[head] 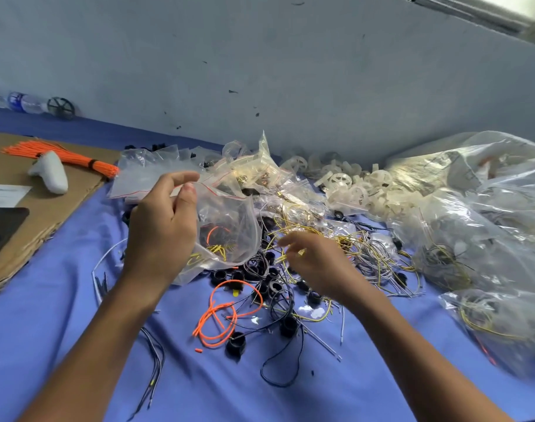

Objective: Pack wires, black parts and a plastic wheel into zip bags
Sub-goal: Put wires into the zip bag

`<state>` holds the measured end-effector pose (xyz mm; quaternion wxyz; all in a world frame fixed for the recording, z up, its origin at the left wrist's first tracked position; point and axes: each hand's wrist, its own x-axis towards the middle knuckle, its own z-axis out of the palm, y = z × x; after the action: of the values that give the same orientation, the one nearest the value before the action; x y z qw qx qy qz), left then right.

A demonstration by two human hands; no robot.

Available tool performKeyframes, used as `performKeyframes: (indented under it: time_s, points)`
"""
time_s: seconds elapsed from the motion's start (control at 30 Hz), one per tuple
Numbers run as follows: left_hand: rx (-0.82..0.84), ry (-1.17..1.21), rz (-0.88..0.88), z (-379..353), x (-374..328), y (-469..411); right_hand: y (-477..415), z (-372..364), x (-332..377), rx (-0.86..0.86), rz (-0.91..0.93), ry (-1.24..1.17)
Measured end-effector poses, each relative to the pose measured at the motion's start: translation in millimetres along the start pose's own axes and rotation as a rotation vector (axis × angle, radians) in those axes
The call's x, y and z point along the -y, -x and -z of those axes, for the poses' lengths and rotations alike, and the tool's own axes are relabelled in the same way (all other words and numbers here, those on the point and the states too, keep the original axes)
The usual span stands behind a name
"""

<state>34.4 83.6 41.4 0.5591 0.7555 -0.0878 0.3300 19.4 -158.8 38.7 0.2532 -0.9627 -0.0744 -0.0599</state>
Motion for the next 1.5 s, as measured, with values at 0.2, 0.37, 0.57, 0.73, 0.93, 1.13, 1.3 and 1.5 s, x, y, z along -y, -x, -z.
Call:
performKeyframes:
  time_s: [0.2, 0.37, 0.57, 0.73, 0.93, 1.13, 1.3, 1.5]
  points:
    - [-0.001, -0.009, 0.004, 1.8, 3.3, 0.7, 0.7, -48.5, 14.8, 0.05, 0.09, 0.286]
    - [0.011, 0.005, 0.01, 5.7, 6.2, 0.4, -11.2, -43.1, 15.8, 0.008, -0.027, 0.135]
    - [0.06, -0.035, 0.006, 1.6, 1.7, 1.6, 7.0, 8.9, 7.5, -0.508, -0.069, -0.357]
    - [0.087, -0.096, 0.002, -2.5, 0.9, 5.3, 33.9, 44.7, 16.8, -0.506, 0.086, -0.793]
    - [0.127, -0.182, -0.025, -6.4, 2.0, 10.5, 34.0, 65.6, 34.0, -0.519, 0.123, -1.062]
    - [0.133, -0.161, -0.028, -5.5, 4.5, 9.3, 27.7, 80.3, 33.3, -0.432, 0.134, -1.393]
    - [0.177, -0.157, -0.029, -6.5, 2.3, 10.4, 17.5, 83.9, 32.3, -0.39, 0.16, -1.546]
    - [0.199, -0.139, -0.008, -6.4, 0.9, 11.0, 8.5, 75.4, 32.4, -0.361, 0.116, -1.533]
